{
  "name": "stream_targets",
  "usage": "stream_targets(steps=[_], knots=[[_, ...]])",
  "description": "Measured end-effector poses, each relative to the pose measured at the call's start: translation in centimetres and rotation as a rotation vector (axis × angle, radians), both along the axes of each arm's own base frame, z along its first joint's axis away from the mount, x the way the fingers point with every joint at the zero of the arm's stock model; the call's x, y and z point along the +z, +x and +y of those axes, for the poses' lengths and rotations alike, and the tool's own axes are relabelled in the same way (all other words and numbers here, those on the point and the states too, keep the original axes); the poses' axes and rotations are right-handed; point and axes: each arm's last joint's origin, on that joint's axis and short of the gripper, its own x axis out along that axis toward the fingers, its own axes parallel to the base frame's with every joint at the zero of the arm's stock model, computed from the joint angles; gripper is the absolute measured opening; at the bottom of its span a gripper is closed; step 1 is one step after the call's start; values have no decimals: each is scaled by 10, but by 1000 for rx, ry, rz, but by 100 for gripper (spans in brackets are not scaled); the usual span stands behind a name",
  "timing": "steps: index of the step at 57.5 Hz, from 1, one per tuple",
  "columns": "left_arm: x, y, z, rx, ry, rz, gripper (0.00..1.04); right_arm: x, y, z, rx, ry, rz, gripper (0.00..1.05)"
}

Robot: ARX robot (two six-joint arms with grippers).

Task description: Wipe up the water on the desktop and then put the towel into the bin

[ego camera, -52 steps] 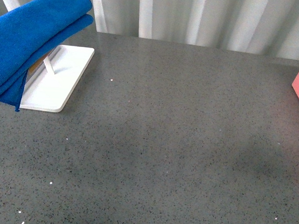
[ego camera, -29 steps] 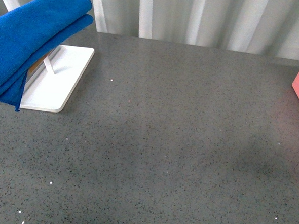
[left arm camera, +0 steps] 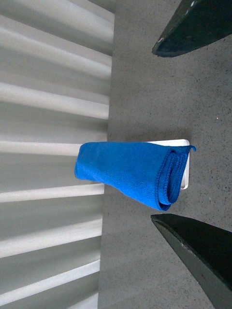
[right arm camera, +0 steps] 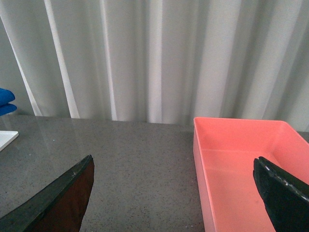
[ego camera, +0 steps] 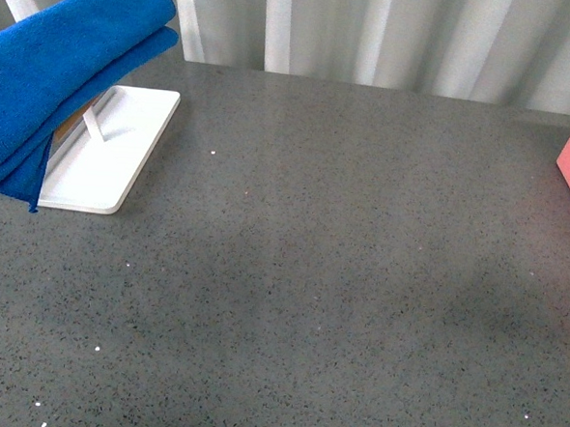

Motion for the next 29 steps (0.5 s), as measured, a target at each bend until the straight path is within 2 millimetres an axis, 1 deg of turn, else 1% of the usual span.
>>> stream_targets(steps=[10, 11, 13, 15, 18, 21, 24, 26, 27, 29], knots=[[0, 0, 0, -8, 0, 3, 98, 0, 0, 0, 0, 0, 0, 98], [-2, 1, 0, -38, -7, 44, 98, 0, 0, 0, 0, 0, 0, 98], [-3, 2, 1, -134, -37, 180, 98, 0, 0, 0, -2, 0, 0, 98], [0, 4, 1, -247, -98, 319, 98, 0, 0, 0, 0, 0, 0, 98], [3, 9, 0, -322, -149, 388, 98, 0, 0, 0, 1, 0, -1, 98], [13, 20, 2, -329, -168, 400, 98, 0, 0, 0, 1, 0, -1, 98], [29, 33, 1, -340, -157, 364, 98, 0, 0, 0, 0, 0, -1, 98], [43, 45, 0, -344, -139, 324, 98, 0, 0, 0, -1, 0, -1, 98], [47, 49, 0, -338, -133, 315, 98, 0, 0, 0, -1, 0, -1, 98], [61, 63, -2, -327, -103, 276, 98, 0, 0, 0, 0, 0, -1, 98]])
